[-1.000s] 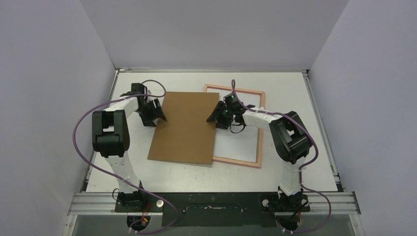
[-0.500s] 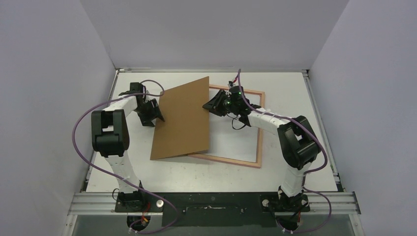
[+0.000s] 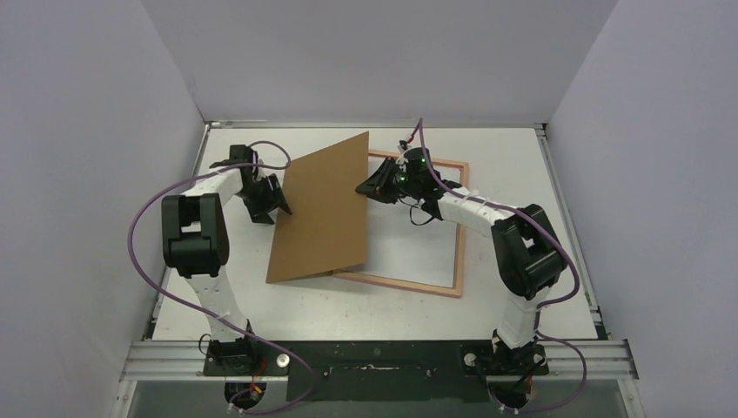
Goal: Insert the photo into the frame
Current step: Turn over the photo frame item at the center of the board.
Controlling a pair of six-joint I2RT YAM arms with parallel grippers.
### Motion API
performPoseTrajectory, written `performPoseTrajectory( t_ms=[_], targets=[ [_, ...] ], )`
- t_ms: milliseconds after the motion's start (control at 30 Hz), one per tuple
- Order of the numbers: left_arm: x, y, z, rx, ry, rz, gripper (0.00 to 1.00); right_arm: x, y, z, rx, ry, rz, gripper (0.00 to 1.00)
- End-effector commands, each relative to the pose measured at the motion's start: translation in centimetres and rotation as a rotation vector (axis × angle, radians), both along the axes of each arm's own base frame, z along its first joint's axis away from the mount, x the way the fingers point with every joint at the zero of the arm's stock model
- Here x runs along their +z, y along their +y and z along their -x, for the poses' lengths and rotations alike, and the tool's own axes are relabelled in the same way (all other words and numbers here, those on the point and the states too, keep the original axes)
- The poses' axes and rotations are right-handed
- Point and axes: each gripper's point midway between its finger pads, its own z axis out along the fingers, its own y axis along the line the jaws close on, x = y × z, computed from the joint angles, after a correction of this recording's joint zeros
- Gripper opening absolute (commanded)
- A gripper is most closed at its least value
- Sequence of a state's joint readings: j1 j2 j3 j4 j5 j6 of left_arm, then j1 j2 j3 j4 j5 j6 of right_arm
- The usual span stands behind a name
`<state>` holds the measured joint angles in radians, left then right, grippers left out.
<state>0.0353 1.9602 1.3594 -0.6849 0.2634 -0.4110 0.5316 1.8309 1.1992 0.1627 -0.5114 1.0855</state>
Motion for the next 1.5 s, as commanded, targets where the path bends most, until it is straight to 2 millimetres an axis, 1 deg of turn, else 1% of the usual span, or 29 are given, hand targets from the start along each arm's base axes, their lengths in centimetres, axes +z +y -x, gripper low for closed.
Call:
performPoseTrajectory(
  t_ms=[0, 33, 100, 167, 267, 367, 500, 533, 600, 700, 733, 800, 900, 967, 1033, 1067, 1133, 1233, 1367, 1400, 1467],
  targets=[
    [-0.9, -1.0, 0.6, -0.017, 0.047, 0.016, 0.58, 4.0, 2.2, 0.4, 0.092, -0.1, -0.029, 0.12],
    [-0.7, -0.9, 0.5, -0.015, 0.042, 0.015, 0.58, 3.8, 2.2, 0.4, 0.094, -0.095, -0.016, 0.09],
    [-0.4, -0.8, 0.3, -0.014, 0.03, 0.011, 0.58, 3.5, 2.2, 0.4, 0.096, -0.092, 0.008, 0.0],
    [0.2, -0.6, 0.0, -0.01, 0.013, -0.002, 0.58, 3.4, 2.2, 0.5, 0.098, -0.094, 0.042, 0.0],
    [1.5, 0.2, -0.5, -0.008, -0.018, -0.05, 0.58, 3.6, 2.1, 0.5, 0.082, -0.093, 0.1, 0.0],
    [4.9, 1.6, -1.4, 0.001, -0.088, -0.135, 0.59, 4.4, 2.0, 0.3, 0.046, -0.09, 0.132, 0.0],
    [10.3, 3.2, -1.8, 0.009, -0.216, -0.247, 0.63, 5.4, 2.2, -0.1, -0.006, -0.079, 0.185, 0.0],
    [11.8, 2.9, -1.8, -0.005, -0.258, -0.261, 0.64, 5.8, 2.4, -0.2, -0.017, -0.077, 0.192, 0.0],
    [14.8, 1.8, -1.5, -0.04, -0.352, -0.27, 0.66, 6.1, 2.9, -0.5, -0.036, -0.067, 0.201, 0.0],
    [19.6, 0.1, -0.9, -0.096, -0.513, -0.289, 0.68, 6.9, 3.4, -0.6, -0.061, -0.064, 0.234, 0.0],
    [21.2, -0.7, -0.5, -0.123, -0.564, -0.297, 0.69, 7.0, 3.5, -0.4, -0.07, -0.06, 0.255, 0.0],
    [24.0, -2.7, 0.4, -0.186, -0.665, -0.317, 0.7, 7.8, 3.8, -0.4, -0.083, -0.074, 0.267, 0.0],
    [27.1, -5.3, 2.4, -0.266, -0.79, -0.357, 0.71, 8.9, 4.3, -0.3, -0.097, -0.08, 0.264, 0.0],
    [28.1, -6.6, 3.9, -0.291, -0.848, -0.335, 0.71, 9.6, 4.7, -0.2, -0.104, -0.058, 0.229, 0.0],
    [29.2, -7.9, 5.4, -0.302, -0.916, -0.269, 0.71, 10.8, 5.4, -0.1, -0.122, -0.031, 0.15, 0.0],
    [30.3, -8.4, 6.4, -0.303, -0.974, -0.227, 0.71, 11.6, 5.8, 0.0, -0.133, -0.027, 0.118, 0.0],
    [30.9, -8.9, 7.9, -0.318, -1.038, -0.167, 0.71, 12.7, 6.0, -0.2, -0.149, -0.032, 0.084, 0.0],
    [30.7, -9.4, 10.0, -0.355, -1.113, -0.107, 0.72, 14.1, 5.9, -0.5, -0.174, -0.023, 0.033, 0.0],
    [30.2, -11.2, 12.2, -0.525, -1.253, -0.044, 0.72, 15.7, 5.6, -1.5, -0.215, 0.019, -0.048, 0.0],
    [29.8, -11.3, 12.6, -0.563, -1.291, -0.056, 0.72, 15.8, 5.6, -1.9, -0.222, 0.033, -0.059, 0.0],
    [30.2, -11.0, 13.2, -0.592, -1.367, -0.083, 0.72, 16.1, 5.6, -2.4, -0.235, 0.056, -0.085, 0.0]
  ],
)
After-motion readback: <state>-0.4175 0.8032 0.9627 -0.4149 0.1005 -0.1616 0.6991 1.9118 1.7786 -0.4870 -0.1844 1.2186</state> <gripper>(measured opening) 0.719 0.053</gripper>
